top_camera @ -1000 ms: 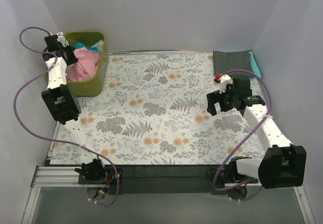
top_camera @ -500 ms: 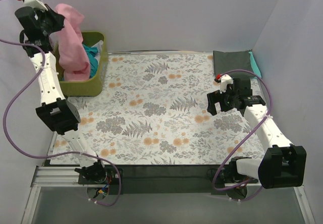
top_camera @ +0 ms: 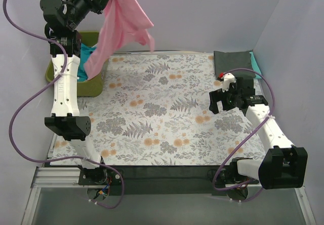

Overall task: Fold and stack the t-shirts
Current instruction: Move the tshirt to the center of the board

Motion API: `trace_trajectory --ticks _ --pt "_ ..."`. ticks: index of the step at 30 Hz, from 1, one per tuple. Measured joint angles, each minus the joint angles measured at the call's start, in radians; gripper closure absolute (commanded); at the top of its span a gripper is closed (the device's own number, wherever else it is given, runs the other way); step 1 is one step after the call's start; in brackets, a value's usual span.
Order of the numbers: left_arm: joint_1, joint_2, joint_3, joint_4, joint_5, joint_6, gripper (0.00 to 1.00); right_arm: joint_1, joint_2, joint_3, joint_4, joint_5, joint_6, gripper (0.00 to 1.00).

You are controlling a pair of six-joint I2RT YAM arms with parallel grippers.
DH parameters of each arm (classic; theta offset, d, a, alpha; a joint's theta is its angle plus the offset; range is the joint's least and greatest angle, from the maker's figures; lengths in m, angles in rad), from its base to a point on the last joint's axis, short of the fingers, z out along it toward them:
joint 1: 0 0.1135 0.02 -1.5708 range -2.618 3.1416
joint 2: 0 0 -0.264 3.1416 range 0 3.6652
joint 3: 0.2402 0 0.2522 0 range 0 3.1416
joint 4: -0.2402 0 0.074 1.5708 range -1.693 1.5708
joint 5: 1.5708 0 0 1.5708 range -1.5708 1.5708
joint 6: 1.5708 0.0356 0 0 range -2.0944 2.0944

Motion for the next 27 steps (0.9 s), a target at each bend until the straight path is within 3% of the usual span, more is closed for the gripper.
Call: trace_trajectory --ticks 8,12,20,27 --pt "0.0 -0.001 0.014 0.17 0.117 -0.253 1.0 -0.011 0.0 0.01 0.0 -0.004 0.0 0.02" --pt "-0.027 0.005 0.008 0.209 0.146 -0.312 1.0 -0.014 0.003 0.011 0.0 -0.007 0.0 0.02" --pt "-0.144 0.113 0.12 0.326 0.104 -0.347 1.0 -0.021 0.032 0.031 -0.001 -0.024 0.001 0.02" --pt "-0.312 0.13 0.097 0.47 -0.015 -0.24 1.0 -0.027 0.032 0.031 -0.001 -0.026 0.003 0.02"
